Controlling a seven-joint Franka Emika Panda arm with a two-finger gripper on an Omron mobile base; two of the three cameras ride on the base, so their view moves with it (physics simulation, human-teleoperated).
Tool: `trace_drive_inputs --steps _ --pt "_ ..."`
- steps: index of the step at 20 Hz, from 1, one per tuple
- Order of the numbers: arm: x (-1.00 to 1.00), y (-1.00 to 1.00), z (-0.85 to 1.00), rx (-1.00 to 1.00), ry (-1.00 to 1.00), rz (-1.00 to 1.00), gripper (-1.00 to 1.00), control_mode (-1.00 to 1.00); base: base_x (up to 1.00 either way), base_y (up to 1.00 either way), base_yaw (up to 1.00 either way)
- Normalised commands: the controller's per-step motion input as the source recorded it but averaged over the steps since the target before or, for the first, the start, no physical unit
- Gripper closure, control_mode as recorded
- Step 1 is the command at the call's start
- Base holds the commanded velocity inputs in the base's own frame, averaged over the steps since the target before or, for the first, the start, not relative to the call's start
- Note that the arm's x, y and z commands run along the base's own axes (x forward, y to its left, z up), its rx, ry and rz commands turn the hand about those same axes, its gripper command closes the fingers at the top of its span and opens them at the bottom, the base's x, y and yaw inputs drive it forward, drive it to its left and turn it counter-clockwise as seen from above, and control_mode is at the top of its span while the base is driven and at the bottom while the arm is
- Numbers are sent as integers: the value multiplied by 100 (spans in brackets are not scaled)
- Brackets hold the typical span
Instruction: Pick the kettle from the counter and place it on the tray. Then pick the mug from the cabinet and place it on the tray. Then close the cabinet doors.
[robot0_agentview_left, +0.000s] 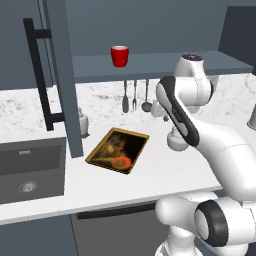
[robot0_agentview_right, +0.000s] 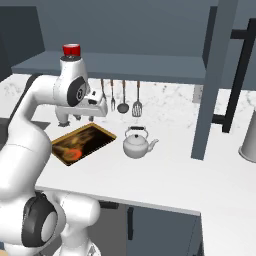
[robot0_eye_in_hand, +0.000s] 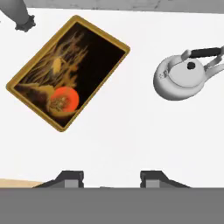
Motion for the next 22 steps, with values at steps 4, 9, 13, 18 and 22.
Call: trace_drive_inputs --steps 4,9,13,18,22 --pt "0 -3 -16 0 0 -19 -100 -100 0 0 0" --pt "-4 -52 -41 8 0 -73 -100 -100 0 0 0" --pt "-3 -55 -44 8 0 -63 -100 -100 0 0 0" --pt "5 -32 -7 2 1 -7 -100 -100 0 0 0" --pt "39 -19 -30 0 0 -10 -100 -100 0 0 0"
